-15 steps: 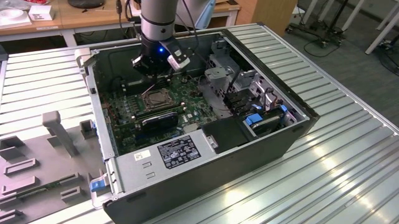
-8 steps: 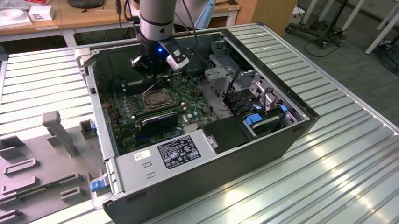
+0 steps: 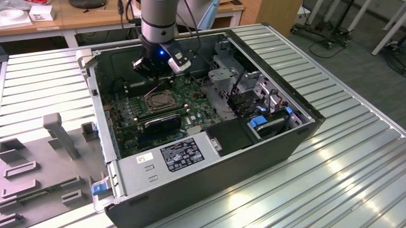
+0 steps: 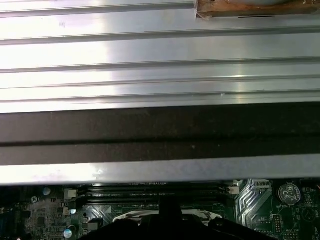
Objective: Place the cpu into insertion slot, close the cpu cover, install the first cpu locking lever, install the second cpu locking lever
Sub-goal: 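Install the first cpu locking lever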
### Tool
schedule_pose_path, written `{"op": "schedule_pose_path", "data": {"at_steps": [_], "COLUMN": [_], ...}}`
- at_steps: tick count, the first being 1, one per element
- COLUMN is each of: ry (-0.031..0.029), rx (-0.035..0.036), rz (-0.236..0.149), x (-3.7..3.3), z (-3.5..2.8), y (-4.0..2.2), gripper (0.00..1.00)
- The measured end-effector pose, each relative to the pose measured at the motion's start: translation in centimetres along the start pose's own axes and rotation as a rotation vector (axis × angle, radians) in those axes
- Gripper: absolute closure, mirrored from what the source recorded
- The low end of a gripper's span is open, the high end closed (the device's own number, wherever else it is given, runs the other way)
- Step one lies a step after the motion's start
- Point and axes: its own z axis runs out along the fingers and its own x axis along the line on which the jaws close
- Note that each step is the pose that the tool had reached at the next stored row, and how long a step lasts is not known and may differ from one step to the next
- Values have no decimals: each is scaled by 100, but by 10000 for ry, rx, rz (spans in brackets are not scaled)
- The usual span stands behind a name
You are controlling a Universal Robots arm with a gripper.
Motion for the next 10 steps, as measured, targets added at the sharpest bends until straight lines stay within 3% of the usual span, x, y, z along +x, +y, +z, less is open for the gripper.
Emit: {"op": "schedule_pose_path", "data": {"at_steps": [10], "ry": [-142], "rx": [-34], "rz": [799], "x": [-2], "z": [43], "y": [-10], "gripper": [89]}}
